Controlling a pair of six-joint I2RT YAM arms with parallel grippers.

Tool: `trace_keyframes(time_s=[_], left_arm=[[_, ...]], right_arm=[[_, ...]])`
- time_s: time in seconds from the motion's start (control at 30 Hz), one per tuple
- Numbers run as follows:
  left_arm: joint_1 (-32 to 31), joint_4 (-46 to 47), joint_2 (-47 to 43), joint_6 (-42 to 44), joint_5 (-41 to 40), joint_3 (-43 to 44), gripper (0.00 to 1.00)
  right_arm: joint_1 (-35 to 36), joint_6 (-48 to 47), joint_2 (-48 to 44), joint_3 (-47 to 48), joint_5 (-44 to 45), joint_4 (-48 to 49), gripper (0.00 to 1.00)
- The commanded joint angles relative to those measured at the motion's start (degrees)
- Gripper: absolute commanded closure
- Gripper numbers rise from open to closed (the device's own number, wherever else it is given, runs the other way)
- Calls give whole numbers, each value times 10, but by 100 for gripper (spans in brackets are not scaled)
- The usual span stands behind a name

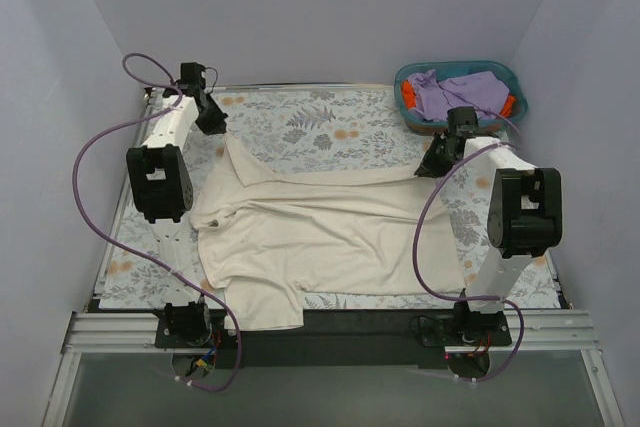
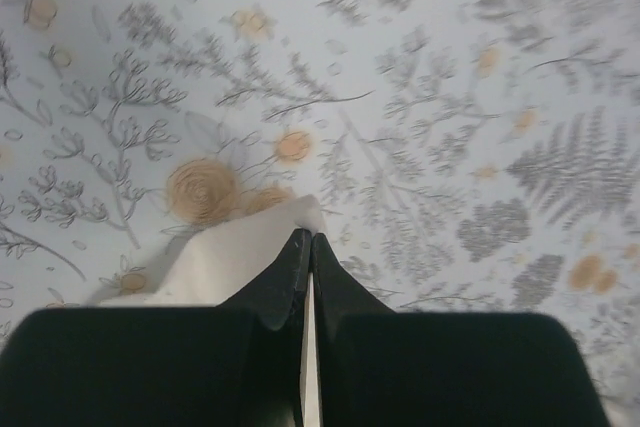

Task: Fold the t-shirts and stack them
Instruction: Flatten the tshirt out

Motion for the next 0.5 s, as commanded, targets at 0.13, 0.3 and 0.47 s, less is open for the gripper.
trace_keyframes(time_s=[0.13,0.3,0.47], left_arm=[[18,23,-29,-42,65,109,100],[28,90,-47,-79,106,112,100],[33,145,-58,-115,144,111,100]], right_arm=[[-16,-22,36,134,-14,-5,99],[-21,-36,62,199,-20,-4,99],[-38,-42,82,252,-29,-4,99]])
